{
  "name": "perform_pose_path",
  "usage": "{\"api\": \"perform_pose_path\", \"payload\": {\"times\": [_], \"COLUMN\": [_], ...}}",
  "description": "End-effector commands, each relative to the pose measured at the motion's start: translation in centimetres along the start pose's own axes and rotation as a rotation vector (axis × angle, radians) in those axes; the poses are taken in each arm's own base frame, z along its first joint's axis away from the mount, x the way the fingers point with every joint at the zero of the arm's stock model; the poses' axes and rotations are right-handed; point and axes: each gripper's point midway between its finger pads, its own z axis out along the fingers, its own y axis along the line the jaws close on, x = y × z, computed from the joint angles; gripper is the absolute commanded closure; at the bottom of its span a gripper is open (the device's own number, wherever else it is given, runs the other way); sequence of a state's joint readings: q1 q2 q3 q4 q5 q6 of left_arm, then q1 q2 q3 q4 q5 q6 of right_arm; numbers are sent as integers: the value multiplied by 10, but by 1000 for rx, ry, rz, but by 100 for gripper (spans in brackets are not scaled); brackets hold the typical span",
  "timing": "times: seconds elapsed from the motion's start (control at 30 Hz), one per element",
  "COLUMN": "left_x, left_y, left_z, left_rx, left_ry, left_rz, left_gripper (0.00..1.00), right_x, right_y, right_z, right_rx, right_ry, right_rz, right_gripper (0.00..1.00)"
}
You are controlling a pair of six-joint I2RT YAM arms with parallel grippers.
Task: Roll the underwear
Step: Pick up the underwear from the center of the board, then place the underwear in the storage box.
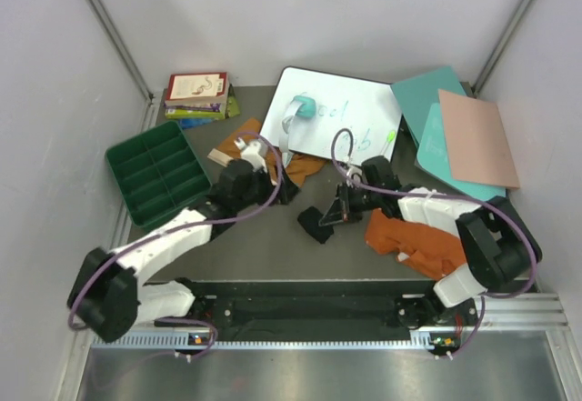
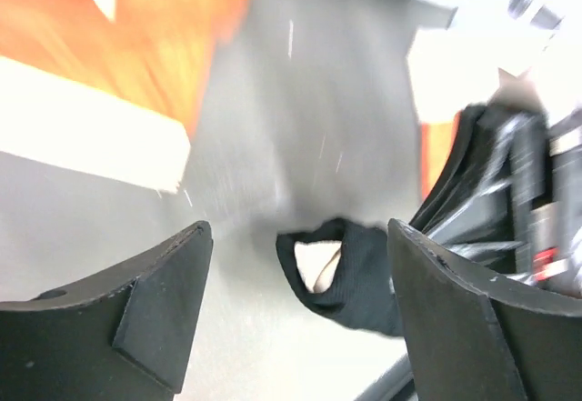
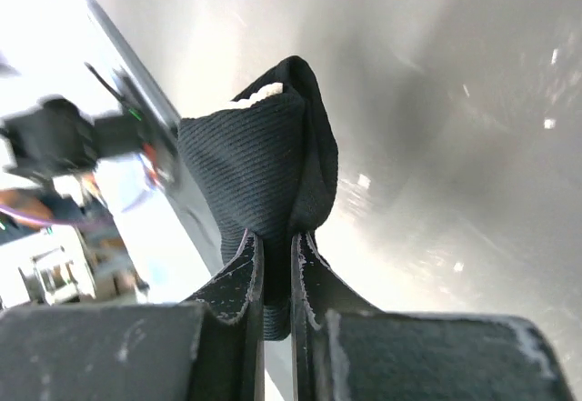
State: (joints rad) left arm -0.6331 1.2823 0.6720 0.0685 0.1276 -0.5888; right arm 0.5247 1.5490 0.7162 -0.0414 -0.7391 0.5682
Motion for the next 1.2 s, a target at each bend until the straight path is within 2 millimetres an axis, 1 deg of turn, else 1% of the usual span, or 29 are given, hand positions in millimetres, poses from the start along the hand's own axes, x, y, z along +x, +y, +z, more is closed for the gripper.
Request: {"api": "perform_pose_path", "payload": {"times": [0.0, 0.03, 0.07, 0.1, 0.17, 0.2, 0.27, 0.3, 0.33, 0.43, 0.6, 0.77, 0.83, 1.07, 1.17], "left_x": [-82, -87, -89, -95, -96, -100, -100, -100, -102, -102, -90, -85, -82, -88, -91], "left_y": [-19, -23, -30, -39, -47, -53, -60, -65, -69, -78, -81, -87, -84, -77, -76], "left_z": [-56, -62, -67, -77, -85, -92, -97, -99, -101, -100, -92, -90, -87, -81, -76], "left_rx": [16, 36, 73, 113, 162, 187, 224, 251, 278, 332, 372, 420, 416, 383, 384], "left_ry": [-271, -289, -294, -327, -337, -360, -362, -364, -374, -368, -314, -295, -287, -329, -338], "left_rz": [21, 6, -2, -4, -32, -37, -63, -68, -86, -106, -125, -136, -143, -157, -166], "left_gripper": [18, 19, 21, 22, 26, 28, 29, 30, 31, 34, 36, 37, 37, 40, 44], "right_x": [-68, -75, -86, -91, -100, -104, -109, -106, -108, -105, -102, -102, -100, -94, -90], "right_y": [71, 80, 100, 109, 126, 138, 149, 154, 159, 167, 176, 177, 180, 186, 186], "right_z": [-32, -37, -47, -52, -62, -70, -76, -76, -77, -75, -75, -71, -71, -65, -62], "right_rx": [-151, -173, -233, -264, -317, -354, -376, -380, -385, -402, -426, -429, -438, -453, -457], "right_ry": [-255, -290, -344, -371, -418, -454, -473, -466, -468, -463, -462, -451, -441, -402, -386], "right_rz": [-44, -42, -44, -49, -21, -50, -54, -63, -72, -82, -81, -76, -80, -98, -94], "right_gripper": [100, 100, 100, 100, 100, 100, 100, 100, 100, 100, 100, 100, 100, 100, 100]}}
